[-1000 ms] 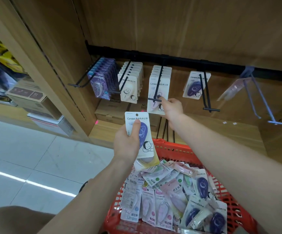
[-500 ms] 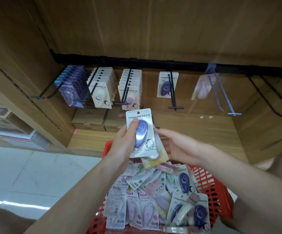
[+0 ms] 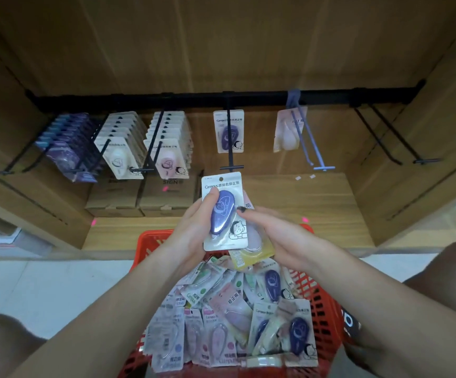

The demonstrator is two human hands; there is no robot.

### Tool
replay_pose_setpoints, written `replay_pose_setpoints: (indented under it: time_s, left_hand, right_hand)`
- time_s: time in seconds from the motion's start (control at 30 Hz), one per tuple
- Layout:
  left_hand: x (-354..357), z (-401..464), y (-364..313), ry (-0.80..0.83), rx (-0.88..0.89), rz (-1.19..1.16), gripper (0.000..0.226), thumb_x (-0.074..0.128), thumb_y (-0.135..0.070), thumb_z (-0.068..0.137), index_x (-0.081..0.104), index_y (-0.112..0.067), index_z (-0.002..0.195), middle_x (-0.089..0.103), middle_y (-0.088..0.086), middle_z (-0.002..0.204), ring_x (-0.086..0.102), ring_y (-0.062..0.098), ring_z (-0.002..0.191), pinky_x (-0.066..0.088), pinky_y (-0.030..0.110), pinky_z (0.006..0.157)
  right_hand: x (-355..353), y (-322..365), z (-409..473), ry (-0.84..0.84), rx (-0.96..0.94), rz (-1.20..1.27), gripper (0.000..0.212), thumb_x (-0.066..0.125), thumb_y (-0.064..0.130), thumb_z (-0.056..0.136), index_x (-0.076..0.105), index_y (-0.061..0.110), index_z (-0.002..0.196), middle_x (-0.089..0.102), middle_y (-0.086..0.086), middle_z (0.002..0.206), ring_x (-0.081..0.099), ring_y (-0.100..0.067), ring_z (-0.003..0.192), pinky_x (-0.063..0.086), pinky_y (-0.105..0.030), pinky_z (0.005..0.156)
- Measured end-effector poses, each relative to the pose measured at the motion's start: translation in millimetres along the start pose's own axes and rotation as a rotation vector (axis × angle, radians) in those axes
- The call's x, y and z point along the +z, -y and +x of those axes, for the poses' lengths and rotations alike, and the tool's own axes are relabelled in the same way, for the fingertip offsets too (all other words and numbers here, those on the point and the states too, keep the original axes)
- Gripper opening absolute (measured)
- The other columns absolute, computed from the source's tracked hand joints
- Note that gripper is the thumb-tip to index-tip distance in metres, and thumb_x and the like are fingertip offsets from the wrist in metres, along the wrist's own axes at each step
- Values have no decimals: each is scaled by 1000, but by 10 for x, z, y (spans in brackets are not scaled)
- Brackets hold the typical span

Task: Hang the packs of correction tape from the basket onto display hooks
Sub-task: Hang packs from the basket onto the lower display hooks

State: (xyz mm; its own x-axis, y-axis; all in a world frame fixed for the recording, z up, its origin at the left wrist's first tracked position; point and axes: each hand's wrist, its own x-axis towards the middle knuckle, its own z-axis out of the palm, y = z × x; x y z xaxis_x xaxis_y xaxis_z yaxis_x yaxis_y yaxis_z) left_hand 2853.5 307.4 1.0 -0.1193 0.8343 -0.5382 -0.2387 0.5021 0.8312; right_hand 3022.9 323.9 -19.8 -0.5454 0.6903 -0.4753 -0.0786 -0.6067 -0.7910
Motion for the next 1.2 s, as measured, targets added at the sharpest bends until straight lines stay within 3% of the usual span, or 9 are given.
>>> replay_pose_setpoints:
  time_s: [0.23,0.33,0.43,0.53,0.63,0.73,0.87,1.2]
  left_hand:
    - [-50,49,-20,-58,41,18,38,56,-52,103,70,-21,121,80,6,107,77,28,102,55,55,102]
    - [-96,61,20,-95,87,79,38,57,-54,102,69,-21,116,80,5,105,76,28,103,55,52,104]
    - [-85,45,63,-68,104,137,30,60,-48,102,67,-21,113,79,5,104,76,25,96,59,44,91]
    - [-87,52,85,32,99,154,30,68,-19,99,63,-12,127,79,9,108,77,29,96,61,50,89]
    - [-107,51,89,65,136,189,33,71,-4,93,63,-11,124,78,10,111,76,31,102,59,57,94]
    - [-107,42,78,67,184,238,32,74,-4,92,63,-14,121,79,7,110,77,30,101,60,58,93]
    - [-88,56,50,83,264,310,32,76,-8,92,64,-20,119,79,3,110,76,27,103,61,52,91]
    - [-46,80,-46,37,355,345,28,75,-15,95,63,-25,119,78,-4,111,77,19,101,63,51,90]
  right_hand:
    - [-197,-107,-100,-89,-35,-1,46,78,28,86,72,18,130,72,-11,131,65,-33,128,40,-62,117]
    - [-267,-92,-125,-170,-48,56,37,71,19,94,71,14,130,73,-13,129,68,-30,120,44,-55,113]
    - [-332,-92,-115,-267,-69,65,51,73,25,79,71,16,128,73,-9,130,66,-28,124,44,-52,113]
    - [-390,-114,-133,-366,-57,113,74,77,31,57,67,15,129,66,-15,137,65,-33,118,52,-45,90]
    - [-454,-127,-176,-408,-42,103,72,77,36,53,69,18,122,62,-12,131,58,-35,108,44,-41,76]
    - [-471,-106,-224,-444,-99,111,68,80,32,53,71,19,119,66,-12,131,60,-33,115,48,-47,90]
    - [-497,-55,-319,-505,-241,57,38,69,10,82,74,18,118,78,-1,119,65,-30,124,41,-54,115]
    - [-659,19,-346,-621,-379,52,30,68,10,85,74,22,112,78,-5,117,69,-33,118,44,-64,112]
